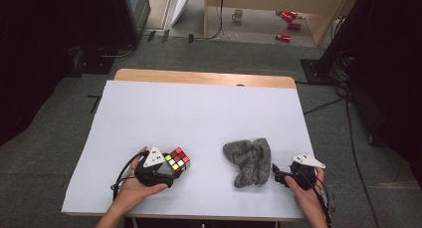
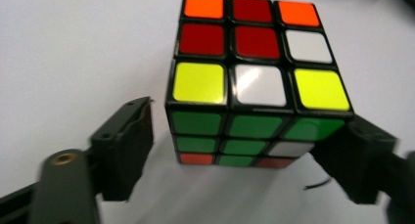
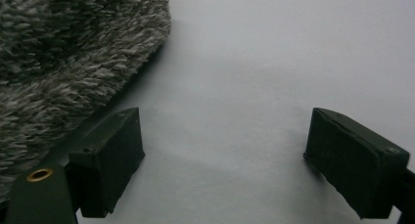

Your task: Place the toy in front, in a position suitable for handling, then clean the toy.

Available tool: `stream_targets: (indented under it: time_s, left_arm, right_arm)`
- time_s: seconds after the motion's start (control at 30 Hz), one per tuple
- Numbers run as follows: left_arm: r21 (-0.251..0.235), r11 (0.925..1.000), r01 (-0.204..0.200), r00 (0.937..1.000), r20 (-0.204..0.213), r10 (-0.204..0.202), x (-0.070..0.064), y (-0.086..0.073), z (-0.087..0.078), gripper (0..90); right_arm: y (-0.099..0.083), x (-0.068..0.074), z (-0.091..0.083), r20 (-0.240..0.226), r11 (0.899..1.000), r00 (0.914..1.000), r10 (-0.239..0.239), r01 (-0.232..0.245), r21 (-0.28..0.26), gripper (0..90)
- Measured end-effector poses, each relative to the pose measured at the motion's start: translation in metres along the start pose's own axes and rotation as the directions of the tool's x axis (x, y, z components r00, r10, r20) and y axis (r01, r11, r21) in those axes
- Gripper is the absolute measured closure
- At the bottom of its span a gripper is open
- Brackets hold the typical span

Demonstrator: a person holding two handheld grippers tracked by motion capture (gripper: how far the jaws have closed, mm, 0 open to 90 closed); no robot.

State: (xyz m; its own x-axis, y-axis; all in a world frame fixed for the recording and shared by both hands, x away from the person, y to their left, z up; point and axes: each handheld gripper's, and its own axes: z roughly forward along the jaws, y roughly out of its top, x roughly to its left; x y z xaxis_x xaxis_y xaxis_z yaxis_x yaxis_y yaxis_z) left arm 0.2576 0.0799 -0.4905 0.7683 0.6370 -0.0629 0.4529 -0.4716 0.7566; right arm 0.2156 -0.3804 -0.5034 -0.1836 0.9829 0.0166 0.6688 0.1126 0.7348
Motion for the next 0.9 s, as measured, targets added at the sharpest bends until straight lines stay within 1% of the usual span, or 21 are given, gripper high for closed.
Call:
stream_targets:
  time_s: [0.07,0.1,0.13,0.23,0.27,0.3,0.33,0.37,0.4,0.43,0.47,0.5,0.53,0.57,0.63,0.67,0.73,0.77,0.8,0.83,0.9]
  left_arm:
    - [-0.003,1.0,0.003,1.0,-0.001,-0.003,-0.001,0.001,0.001,16.1]
    - [-0.001,1.0,0.0,1.0,0.0,0.0,-0.001,0.002,0.002,14.1]
    - [0.006,0.9999,-0.012,0.9999,-0.012,0.012,-0.004,0.004,0.006,13.8]
    - [0.013,0.9998,-0.012,0.9997,-0.022,0.012,-0.005,0.007,0.01,14.4]
    - [0.026,0.9996,-0.005,0.9991,-0.042,0.006,-0.005,0.009,0.014,15.2]
    - [0.026,0.9996,-0.005,0.9991,-0.042,0.006,-0.005,0.009,0.014,16.1]
    - [0.029,0.9996,0.002,0.9989,-0.046,-0.001,-0.004,0.009,0.015,17.3]
    - [0.029,0.9996,0.002,0.9989,-0.046,-0.001,-0.004,0.009,0.015,19.7]
    - [0.026,0.9997,0.001,0.9994,-0.035,0.0,-0.004,0.009,0.015,22.9]
    - [0.026,0.9997,0.001,0.9994,-0.035,0.0,-0.004,0.009,0.015,25.9]
    - [0.018,0.9997,-0.016,0.9993,-0.032,0.017,-0.006,0.008,0.014,30.1]
    - [0.018,0.9997,-0.016,0.9993,-0.032,0.017,-0.006,0.008,0.014,33.5]
    - [0.016,0.9995,-0.027,0.9986,-0.044,0.028,-0.007,0.008,0.014,33.7]
    - [0.016,0.9995,-0.027,0.9986,-0.044,0.028,-0.007,0.008,0.014,33.8]
    - [0.013,0.9995,-0.027,0.9985,-0.047,0.028,-0.007,0.007,0.014,33.9]
    - [0.015,0.9996,-0.022,0.9985,-0.05,0.023,-0.007,0.007,0.014,34.0]
    - [0.015,0.9997,-0.019,0.9984,-0.053,0.02,-0.006,0.007,0.013,34.1]
    - [0.015,0.9997,-0.019,0.9984,-0.053,0.02,-0.006,0.007,0.013,34.1]
    - [0.008,0.9998,-0.016,0.9986,-0.05,0.016,-0.006,0.008,0.012,34.1]
    - [0.008,0.9998,-0.016,0.9986,-0.05,0.016,-0.006,0.008,0.012,34.1]
    - [-0.008,0.9998,-0.019,0.9992,-0.035,0.019,-0.006,0.008,0.011,34.1]
  right_arm:
    - [0.0,0.0,0.0,0.0,1.0,1.0,0.001,-0.001,0.0,13.6]
    - [0.0,0.0,0.0,0.001,1.0,1.0,0.001,-0.001,0.0,13.6]
    - [0.0,0.0,0.0,0.0,1.0,1.0,0.001,-0.001,0.0,13.6]
    - [0.0,0.001,-0.001,0.005,1.0,1.0,-0.005,0.005,-0.004,14.2]
    - [0.0,0.002,-0.003,0.005,1.0,0.9998,-0.019,0.019,-0.012,13.7]
    - [0.0,0.002,-0.003,0.005,1.0,0.9998,-0.019,0.019,-0.012,13.7]
    - [0.003,0.002,-0.009,-0.007,0.999,0.9999,-0.009,0.009,-0.032,13.6]
    - [0.003,0.002,-0.009,-0.007,0.999,0.9999,-0.009,0.009,-0.032,13.6]
    - [0.008,0.003,-0.018,-0.043,0.997,0.9989,0.018,-0.021,-0.069,13.3]
    - [0.008,0.003,-0.018,-0.043,0.997,0.9989,0.018,-0.021,-0.069,13.3]
    - [0.013,0.007,-0.026,-0.061,0.995,0.9981,0.012,-0.018,-0.099,13.2]
    - [0.015,0.009,-0.029,-0.073,0.994,0.9973,0.01,-0.018,-0.111,13.1]
    - [0.017,0.013,-0.032,-0.086,0.993,0.9963,0.003,-0.013,-0.12,13.0]
    - [0.017,0.013,-0.032,-0.086,0.993,0.9963,0.003,-0.013,-0.12,13.0]
    - [0.02,0.021,-0.037,-0.112,0.991,0.9935,-0.018,0.003,-0.137,12.6]
    - [0.023,0.029,-0.04,-0.126,0.989,0.9913,-0.038,0.019,-0.148,12.3]
    - [0.025,0.036,-0.042,-0.135,0.987,0.9895,-0.05,0.029,-0.157,10.8]
    - [0.025,0.036,-0.042,-0.135,0.987,0.9895,-0.05,0.029,-0.157,10.8]
    - [0.028,0.042,-0.045,-0.15,0.986,0.9874,-0.05,0.025,-0.162,9.8]
    - [0.028,0.042,-0.045,-0.15,0.986,0.9874,-0.05,0.025,-0.162,9.8]
    - [0.032,0.049,-0.048,-0.165,0.984,0.9851,-0.048,0.019,-0.175,9.2]
